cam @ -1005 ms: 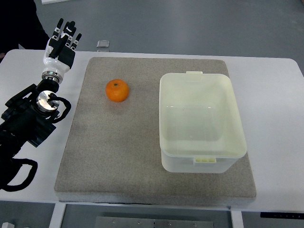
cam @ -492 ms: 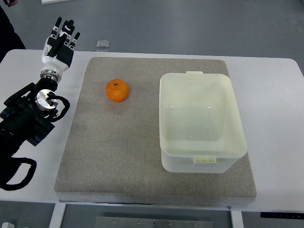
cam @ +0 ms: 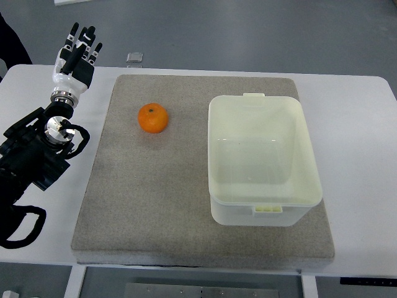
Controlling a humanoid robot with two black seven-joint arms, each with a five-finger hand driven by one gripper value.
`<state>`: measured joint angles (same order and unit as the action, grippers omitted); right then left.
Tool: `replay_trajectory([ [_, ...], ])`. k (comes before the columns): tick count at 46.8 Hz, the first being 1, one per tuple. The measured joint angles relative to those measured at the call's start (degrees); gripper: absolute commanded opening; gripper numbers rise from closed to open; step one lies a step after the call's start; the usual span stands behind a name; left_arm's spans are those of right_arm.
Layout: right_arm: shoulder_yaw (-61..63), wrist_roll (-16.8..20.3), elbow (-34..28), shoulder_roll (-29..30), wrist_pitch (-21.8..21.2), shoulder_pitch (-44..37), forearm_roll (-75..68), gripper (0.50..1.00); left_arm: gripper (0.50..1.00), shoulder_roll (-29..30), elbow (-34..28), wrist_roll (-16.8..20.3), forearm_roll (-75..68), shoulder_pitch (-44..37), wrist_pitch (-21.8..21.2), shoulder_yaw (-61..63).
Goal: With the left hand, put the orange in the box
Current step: 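Swing the left hand over the orange with fingers opened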
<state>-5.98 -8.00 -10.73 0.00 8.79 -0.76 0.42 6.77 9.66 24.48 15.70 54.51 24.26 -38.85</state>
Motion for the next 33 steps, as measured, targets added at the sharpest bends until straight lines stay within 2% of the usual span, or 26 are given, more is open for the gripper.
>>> replay_trajectory([
  [11, 0.0, 0.0, 0.0, 0.0, 0.0, 0.0, 0.0, 0.932, 0.994, 2.3, 0.1, 0.0, -3.1, 0.0, 0.7, 0.1],
  [28, 0.0, 0.0, 0.0, 0.0, 0.0, 0.0, 0.0, 0.932, 0.992, 6.1, 3.5, -1.1, -25.4, 2.3, -0.2, 0.4],
  [33, 0.0, 0.0, 0.0, 0.0, 0.0, 0.0, 0.0, 0.932, 0.992, 6.3, 5.0, -1.7, -29.6, 3.8, -1.0, 5.6],
])
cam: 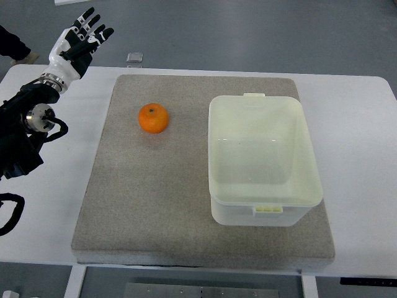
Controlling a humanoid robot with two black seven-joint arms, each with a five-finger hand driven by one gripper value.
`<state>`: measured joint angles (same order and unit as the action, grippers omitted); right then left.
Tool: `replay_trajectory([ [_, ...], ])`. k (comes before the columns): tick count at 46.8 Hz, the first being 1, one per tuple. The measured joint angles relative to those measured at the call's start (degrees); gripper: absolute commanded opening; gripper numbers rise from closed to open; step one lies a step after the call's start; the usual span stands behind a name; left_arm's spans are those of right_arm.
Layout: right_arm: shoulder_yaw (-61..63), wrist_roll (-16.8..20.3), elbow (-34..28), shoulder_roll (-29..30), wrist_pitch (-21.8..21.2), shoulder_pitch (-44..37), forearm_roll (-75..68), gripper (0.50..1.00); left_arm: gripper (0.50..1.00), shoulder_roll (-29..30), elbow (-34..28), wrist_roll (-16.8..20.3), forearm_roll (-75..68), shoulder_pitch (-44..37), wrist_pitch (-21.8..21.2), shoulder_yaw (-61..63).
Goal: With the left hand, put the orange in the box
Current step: 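Swing the left hand over the orange with fingers opened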
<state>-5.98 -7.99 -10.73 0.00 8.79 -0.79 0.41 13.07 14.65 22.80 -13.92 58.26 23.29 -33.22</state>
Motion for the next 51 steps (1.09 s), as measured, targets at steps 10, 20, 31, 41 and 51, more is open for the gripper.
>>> replay_trajectory([
  [10, 0.0, 0.0, 0.0, 0.0, 0.0, 0.0, 0.0, 0.932, 0.992, 1.6, 3.6, -0.1, -1.0, 3.9, -2.0, 14.6],
  [20, 0.0, 0.0, 0.0, 0.0, 0.0, 0.0, 0.0, 0.932, 0.992, 3.5, 3.2, 0.0, -1.9, 10.9, 1.3, 31.3],
  [31, 0.0, 0.0, 0.0, 0.0, 0.0, 0.0, 0.0, 0.932, 0.994, 4.4, 3.3, 0.1, -4.4, 14.9, 4.2, 43.2],
  [41, 0.0, 0.0, 0.0, 0.0, 0.0, 0.0, 0.0, 0.932, 0.992, 5.6, 3.7, 3.9, -21.8, 17.1, 6.7, 44.2],
  [51, 0.0, 0.0, 0.0, 0.0, 0.0, 0.0, 0.0, 0.932, 0.992, 7.3, 7.3, 12.1, -39.8, 22.3, 7.2, 44.4],
])
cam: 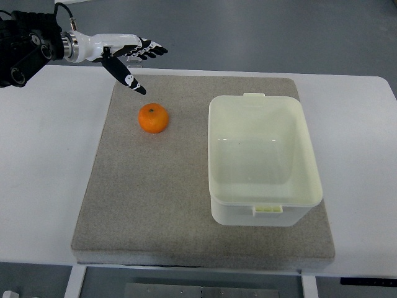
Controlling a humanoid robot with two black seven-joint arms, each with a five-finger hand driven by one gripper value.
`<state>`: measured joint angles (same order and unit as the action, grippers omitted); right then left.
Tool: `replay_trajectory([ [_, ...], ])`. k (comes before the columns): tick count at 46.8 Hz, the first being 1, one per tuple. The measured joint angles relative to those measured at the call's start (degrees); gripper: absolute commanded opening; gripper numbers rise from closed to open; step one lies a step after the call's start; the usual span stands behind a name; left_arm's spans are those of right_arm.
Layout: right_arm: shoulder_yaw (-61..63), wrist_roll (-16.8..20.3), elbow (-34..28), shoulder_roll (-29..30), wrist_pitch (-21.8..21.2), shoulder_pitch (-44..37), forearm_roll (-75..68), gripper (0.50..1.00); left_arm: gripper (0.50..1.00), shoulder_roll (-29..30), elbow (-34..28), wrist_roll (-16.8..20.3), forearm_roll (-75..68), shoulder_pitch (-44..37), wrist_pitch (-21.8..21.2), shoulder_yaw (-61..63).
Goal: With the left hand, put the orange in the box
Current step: 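Swing the left hand over the orange with fingers opened, then lower the left hand around the orange and close the fingers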
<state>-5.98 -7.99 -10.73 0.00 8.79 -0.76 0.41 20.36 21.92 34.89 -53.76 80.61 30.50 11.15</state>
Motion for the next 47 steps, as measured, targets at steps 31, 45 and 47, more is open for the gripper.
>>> replay_trajectory([
  [31, 0.0, 0.0, 0.0, 0.0, 0.0, 0.0, 0.0, 0.932, 0.994, 0.1, 7.5, 0.1, -25.3, 1.4, -2.6, 0.7],
  [45, 0.0, 0.0, 0.0, 0.0, 0.0, 0.0, 0.0, 0.932, 0.994, -0.4, 9.9, 0.1, -32.0, 1.0, -9.8, 0.8],
  [47, 0.0, 0.0, 0.0, 0.0, 0.0, 0.0, 0.0, 0.932, 0.994, -0.5, 10.7, 0.1, -32.1, 1.0, -10.1, 0.8],
])
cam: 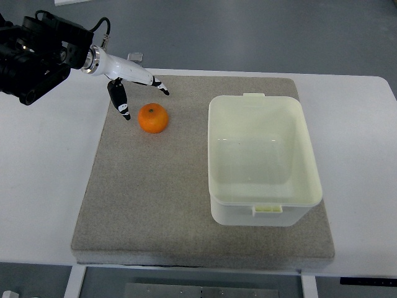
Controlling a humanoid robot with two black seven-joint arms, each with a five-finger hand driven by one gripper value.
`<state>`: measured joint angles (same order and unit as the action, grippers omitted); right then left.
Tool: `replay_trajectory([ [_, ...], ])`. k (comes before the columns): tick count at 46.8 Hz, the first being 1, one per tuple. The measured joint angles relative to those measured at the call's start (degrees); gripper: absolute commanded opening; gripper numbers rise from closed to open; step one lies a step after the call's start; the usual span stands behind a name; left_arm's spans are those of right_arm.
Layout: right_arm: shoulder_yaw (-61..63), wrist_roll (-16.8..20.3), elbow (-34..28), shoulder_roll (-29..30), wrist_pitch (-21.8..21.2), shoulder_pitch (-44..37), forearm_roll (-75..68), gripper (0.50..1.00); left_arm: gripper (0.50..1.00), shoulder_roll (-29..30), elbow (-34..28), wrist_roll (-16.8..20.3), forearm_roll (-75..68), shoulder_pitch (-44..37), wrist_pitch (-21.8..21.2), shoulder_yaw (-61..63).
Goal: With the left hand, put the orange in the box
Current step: 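Lower the left hand around the orange and close the fingers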
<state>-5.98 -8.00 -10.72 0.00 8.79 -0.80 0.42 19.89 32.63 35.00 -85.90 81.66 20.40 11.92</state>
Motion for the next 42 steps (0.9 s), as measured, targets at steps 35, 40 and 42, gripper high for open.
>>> replay_trajectory([
  [35, 0.0, 0.0, 0.0, 0.0, 0.0, 0.0, 0.0, 0.932, 0.994, -1.2, 0.1, 0.0, -0.3, -4.0, -0.5, 0.0],
  [40, 0.0, 0.0, 0.0, 0.0, 0.0, 0.0, 0.0, 0.932, 0.996, -1.3, 0.1, 0.0, 0.1, -4.0, -0.7, -0.1],
  [42, 0.0, 0.0, 0.0, 0.0, 0.0, 0.0, 0.0, 0.932, 0.994, -1.3, 0.1, 0.0, 0.3, -4.1, -0.9, -0.1],
])
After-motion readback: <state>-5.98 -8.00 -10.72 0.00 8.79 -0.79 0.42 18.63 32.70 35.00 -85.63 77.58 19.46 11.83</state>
